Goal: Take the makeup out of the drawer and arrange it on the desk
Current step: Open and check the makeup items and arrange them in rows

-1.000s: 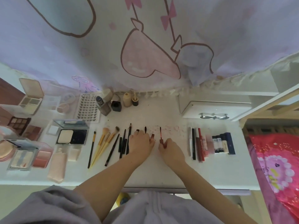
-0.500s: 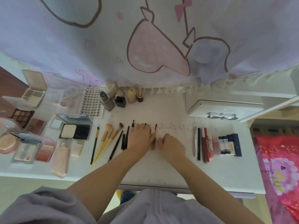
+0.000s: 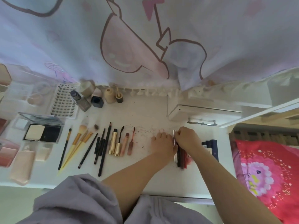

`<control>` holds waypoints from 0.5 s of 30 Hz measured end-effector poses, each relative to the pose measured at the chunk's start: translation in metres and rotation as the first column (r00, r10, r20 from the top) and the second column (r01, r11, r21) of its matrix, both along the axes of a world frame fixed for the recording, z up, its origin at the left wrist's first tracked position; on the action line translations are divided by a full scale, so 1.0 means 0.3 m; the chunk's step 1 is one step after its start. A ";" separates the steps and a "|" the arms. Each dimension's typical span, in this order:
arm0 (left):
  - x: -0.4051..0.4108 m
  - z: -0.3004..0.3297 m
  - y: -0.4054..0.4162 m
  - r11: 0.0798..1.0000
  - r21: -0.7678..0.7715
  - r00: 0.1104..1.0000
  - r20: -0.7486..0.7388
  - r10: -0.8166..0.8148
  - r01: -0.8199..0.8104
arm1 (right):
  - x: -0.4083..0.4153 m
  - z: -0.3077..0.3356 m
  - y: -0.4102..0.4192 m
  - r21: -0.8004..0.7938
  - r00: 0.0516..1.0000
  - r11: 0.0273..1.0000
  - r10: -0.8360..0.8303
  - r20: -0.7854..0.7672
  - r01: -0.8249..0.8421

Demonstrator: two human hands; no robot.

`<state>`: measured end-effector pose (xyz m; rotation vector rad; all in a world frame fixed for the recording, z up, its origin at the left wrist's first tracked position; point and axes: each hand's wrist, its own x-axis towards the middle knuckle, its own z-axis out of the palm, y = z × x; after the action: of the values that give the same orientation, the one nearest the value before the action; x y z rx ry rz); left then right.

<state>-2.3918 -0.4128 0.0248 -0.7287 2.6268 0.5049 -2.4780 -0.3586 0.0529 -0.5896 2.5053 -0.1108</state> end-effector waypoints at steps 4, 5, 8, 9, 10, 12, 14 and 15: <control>-0.004 -0.001 -0.013 0.996 0.016 0.996 0.026 0.084 -0.084 | -0.006 -0.005 -0.018 0.019 1.000 1.000 0.010 -0.001 -0.010; 0.007 -0.001 -0.019 0.996 0.015 0.995 0.027 0.092 -0.092 | -0.001 -0.005 -0.025 0.019 1.000 1.000 0.021 0.010 -0.021; 0.058 -0.003 -0.056 0.994 0.033 0.995 0.019 0.101 -0.102 | 0.024 -0.011 -0.057 0.004 0.997 0.999 0.034 0.073 -0.034; 0.083 -0.001 -0.072 0.994 0.047 0.995 0.000 0.098 -0.098 | 0.035 -0.014 -0.069 -0.008 0.995 1.000 0.024 0.098 -0.023; 0.110 0.007 -0.088 0.994 0.064 0.995 -0.034 0.093 -0.090 | 0.046 -0.014 -0.079 -0.027 0.991 1.000 0.003 0.135 0.000; 0.170 0.039 -0.126 0.991 0.115 0.989 -0.122 0.078 -0.064 | 0.069 0.002 -0.097 -0.093 0.963 0.993 -0.043 0.266 0.070; 0.236 0.091 -0.175 0.989 0.143 0.976 -0.208 0.058 -0.028 | 0.096 0.049 -0.110 -0.183 0.892 0.970 -0.060 0.449 0.158; 0.269 0.119 -0.202 0.989 0.149 0.969 -0.245 0.044 -0.008 | 0.110 0.082 -0.115 -0.227 0.854 0.957 -0.039 0.518 0.182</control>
<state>-2.3110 -0.4734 0.0606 -0.6931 2.7714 0.8371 -2.4451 -0.3931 0.0776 -0.4444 2.0104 -0.5854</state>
